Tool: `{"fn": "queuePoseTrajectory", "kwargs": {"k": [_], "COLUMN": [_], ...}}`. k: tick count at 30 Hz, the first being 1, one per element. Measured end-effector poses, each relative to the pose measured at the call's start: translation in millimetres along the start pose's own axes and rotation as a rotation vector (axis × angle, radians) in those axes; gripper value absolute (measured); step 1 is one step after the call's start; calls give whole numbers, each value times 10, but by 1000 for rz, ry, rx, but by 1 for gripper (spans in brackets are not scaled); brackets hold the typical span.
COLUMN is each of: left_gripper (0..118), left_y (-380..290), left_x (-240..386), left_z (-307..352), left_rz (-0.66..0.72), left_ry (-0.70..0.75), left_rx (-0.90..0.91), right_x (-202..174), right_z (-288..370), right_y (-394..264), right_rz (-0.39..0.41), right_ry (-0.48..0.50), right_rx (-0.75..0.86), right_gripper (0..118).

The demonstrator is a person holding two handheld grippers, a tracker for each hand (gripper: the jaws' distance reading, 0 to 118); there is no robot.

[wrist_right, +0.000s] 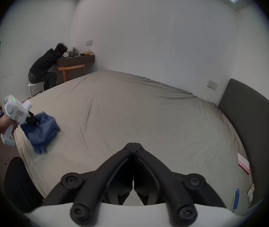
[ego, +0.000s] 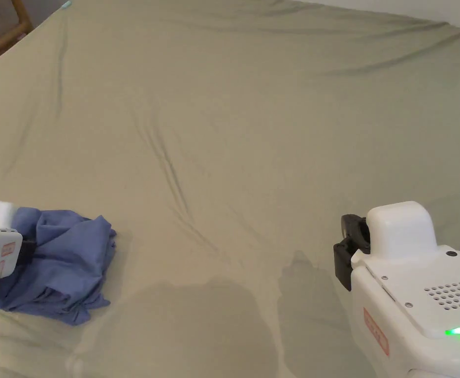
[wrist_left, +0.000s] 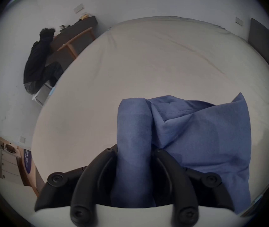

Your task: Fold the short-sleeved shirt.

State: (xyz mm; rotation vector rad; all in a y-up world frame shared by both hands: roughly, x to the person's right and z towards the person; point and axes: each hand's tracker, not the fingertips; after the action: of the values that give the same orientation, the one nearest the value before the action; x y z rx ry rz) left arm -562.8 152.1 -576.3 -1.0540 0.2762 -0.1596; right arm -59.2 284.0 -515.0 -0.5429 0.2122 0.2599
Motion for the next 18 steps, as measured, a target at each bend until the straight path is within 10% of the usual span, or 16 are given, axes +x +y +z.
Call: {"fn": "queuePoseTrajectory", "kwargs": {"k": [14, 18], "left_gripper": [30, 112], "left_y": [320, 409], "left_x": [-1201, -1261], "left_z": [-550, -325], "left_rz": [-100, -91], "left_ry": [153, 269], "left_rx": [-80, -15], "right_x": [-68, -50], "right_z": [-338, -254], "right_y": [40, 122], "right_rz": [24, -14], "right_ry": [-13, 17], "right_rx": [-96, -90], "right_gripper": [1, 1]}}
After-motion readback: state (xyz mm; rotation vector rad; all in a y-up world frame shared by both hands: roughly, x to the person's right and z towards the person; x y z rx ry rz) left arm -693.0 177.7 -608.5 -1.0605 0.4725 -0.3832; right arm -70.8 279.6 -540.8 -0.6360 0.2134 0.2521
